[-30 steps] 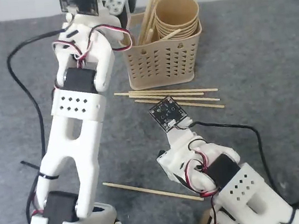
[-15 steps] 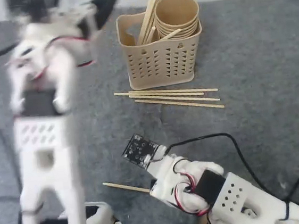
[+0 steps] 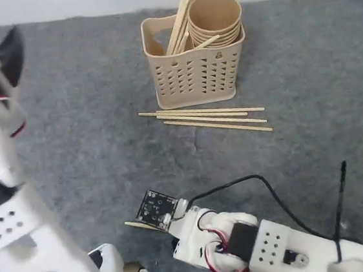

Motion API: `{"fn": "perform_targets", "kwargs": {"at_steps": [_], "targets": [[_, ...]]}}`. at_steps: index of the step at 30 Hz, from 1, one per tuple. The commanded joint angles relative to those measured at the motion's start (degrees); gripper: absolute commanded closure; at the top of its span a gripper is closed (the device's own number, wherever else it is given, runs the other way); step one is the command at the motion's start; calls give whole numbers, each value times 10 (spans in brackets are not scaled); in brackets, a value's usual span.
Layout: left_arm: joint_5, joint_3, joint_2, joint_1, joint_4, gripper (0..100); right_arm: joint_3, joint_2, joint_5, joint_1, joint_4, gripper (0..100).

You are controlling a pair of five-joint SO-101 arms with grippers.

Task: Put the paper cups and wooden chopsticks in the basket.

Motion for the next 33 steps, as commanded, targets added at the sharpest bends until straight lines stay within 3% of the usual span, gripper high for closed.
{"fn": "perform_targets", "kwargs": {"at_steps": [1, 12, 20, 23, 27, 33], "targets": [[10, 37, -18, -50, -40, 615, -47, 73, -10, -2, -18, 886], [10, 116, -17, -203, -131, 615, -73, 259, -7, -2, -128, 886], [10, 125, -18, -208, -133, 615, -111, 315, -7, 31, -127, 899], [10, 125, -18, -208, -130, 615, -113, 311, -10, 31, -127, 998], [10, 134, -18, -208, -131, 615, -111, 271, -10, 36, -126, 990], [10, 153, -18, -208, -131, 615, -135, 132, -10, 109, -46, 991]]}}
